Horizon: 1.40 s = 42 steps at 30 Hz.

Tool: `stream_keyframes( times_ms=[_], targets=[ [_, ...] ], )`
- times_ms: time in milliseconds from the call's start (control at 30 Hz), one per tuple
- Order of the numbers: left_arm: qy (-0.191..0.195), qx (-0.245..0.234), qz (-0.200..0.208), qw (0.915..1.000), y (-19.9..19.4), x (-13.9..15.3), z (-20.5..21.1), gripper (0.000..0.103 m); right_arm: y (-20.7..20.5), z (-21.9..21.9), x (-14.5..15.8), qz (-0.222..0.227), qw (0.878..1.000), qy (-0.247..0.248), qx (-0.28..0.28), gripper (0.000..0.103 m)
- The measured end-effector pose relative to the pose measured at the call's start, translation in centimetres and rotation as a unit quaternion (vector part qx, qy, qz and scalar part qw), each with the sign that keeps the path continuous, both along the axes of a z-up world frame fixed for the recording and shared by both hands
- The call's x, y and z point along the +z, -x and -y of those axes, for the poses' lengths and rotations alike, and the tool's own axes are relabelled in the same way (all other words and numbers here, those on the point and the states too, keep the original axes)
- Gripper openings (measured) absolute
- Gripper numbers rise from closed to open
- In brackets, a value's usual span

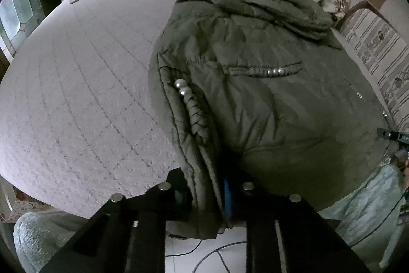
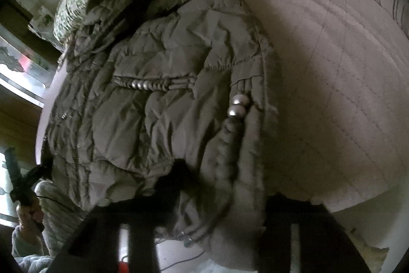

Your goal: Fold large clothes

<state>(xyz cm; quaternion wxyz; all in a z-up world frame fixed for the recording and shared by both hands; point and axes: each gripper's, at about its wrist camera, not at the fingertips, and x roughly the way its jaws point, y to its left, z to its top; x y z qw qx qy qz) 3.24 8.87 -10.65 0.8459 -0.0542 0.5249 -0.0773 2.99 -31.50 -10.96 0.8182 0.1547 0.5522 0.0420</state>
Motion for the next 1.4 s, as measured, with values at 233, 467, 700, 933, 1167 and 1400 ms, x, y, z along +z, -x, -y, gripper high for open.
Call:
stream_keyframes(
  times_ms=[233,467,700,933,1167,1400],
  targets=[
    [0.023,-0.006,0.018,0.9996,0.4,3.1,-0.7,0.014,-0.4,-0.3,3.3,0.035,0.999,-0.025,0.012,0.021],
    [0.028,-0.015,0.044,0.9985,-0.1,5.4,0.0,0.014,-0.4,-0.2,6.0,0.063,0.997,-0.023,0.027,0.019],
    [0.04,-0.013,0.069,0.9968,-1.1,8.2,0.1,0.014,-0.9,0.3,8.3,0.082,0.996,-0.028,0.034,0.019],
    [0.046,-0.005,0.086,0.9952,-3.2,10.7,0.2,0.014,-1.9,1.0,11.1,0.111,0.993,-0.035,0.033,0.019],
    [0.05,0.01,0.098,0.9939,-5.8,12.6,0.1,0.014,-4.2,1.4,13.7,0.137,0.989,-0.042,0.027,0.019],
    [0.042,0.021,0.1,0.9939,-9.1,14.1,-0.1,0.014,-7.7,1.6,16.0,0.149,0.988,-0.044,0.025,0.019]
  ],
)
